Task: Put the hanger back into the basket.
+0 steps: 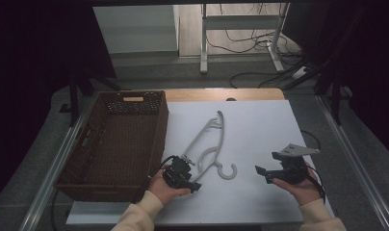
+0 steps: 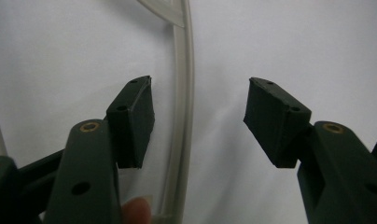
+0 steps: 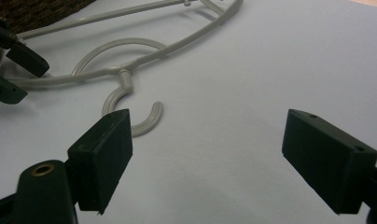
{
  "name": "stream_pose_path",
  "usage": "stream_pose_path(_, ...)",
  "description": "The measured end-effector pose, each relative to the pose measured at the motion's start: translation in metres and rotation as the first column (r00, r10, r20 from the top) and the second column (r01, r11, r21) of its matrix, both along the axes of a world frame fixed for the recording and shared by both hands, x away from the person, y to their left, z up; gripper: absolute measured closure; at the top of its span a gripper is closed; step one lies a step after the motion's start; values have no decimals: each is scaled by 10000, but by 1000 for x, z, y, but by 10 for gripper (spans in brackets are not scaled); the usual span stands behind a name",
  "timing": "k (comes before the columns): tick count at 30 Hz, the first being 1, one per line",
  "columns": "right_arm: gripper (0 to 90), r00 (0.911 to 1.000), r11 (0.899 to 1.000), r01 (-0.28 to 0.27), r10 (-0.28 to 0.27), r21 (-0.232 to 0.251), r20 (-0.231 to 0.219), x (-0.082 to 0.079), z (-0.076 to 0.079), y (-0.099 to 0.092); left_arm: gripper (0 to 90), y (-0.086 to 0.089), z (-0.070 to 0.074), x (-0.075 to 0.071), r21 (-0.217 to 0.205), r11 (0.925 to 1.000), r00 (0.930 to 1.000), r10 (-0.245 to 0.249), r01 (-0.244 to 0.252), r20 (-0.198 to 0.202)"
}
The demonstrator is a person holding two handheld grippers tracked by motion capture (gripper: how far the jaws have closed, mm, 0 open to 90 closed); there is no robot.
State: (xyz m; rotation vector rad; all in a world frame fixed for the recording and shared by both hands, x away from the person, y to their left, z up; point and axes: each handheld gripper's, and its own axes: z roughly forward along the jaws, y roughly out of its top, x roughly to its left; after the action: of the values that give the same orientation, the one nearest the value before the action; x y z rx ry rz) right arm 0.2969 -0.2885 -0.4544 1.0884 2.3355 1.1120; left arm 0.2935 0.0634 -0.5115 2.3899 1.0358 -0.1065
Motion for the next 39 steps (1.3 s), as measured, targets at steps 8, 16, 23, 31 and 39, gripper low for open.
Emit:
stream_pose_path(8, 163, 10000, 10000, -12, 12, -21, -23, 0, -1, 1, 438, 0, -3, 1, 40, 10000, 10000, 46, -46, -59)
stream_pose_path(16, 163, 10000, 10000, -25, 25, -39, -21, 1, -1, 1, 539, -3, -3, -1, -40, 9999, 9999, -99, 98, -123)
stream_pose_path(23, 163, 10000, 10000, -27, 26, -61, -31, 0, 0, 2, 615, -12, -2, -6, 752, 9971, 9991, -121, 91, 404)
stream_pose_path(31, 161, 10000, 10000, 3, -3, -41, -17, 1, 0, 2, 686, -11, -2, -5, 815, 9967, 9989, 21, -59, 471)
stream_pose_path(39, 161, 10000, 10000, 9, -9, -75, 5, 1, 0, 2, 745, -11, -2, -4, 841, 9961, 9988, 227, -262, 433)
